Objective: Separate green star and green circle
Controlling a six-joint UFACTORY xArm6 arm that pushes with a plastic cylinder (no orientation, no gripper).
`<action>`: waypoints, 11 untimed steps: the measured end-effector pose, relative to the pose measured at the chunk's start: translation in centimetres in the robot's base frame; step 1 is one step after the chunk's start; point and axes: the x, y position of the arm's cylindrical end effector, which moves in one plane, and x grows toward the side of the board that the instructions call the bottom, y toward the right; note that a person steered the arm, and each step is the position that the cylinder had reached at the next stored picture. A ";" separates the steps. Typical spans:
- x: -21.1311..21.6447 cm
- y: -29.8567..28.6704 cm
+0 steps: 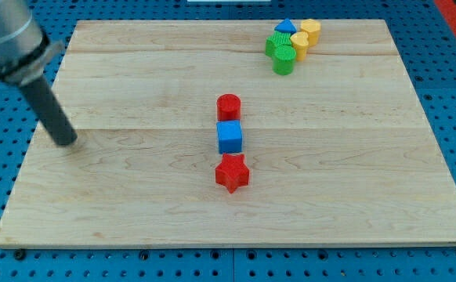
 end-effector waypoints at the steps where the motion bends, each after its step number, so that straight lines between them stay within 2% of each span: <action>1: -8.2 3.3; 2: -9.9 10.4; 3: -7.4 21.1; 4: -7.1 30.3; 5: -9.2 36.8; 6: -10.3 38.3; 8: -11.1 33.8; 11: -14.9 34.8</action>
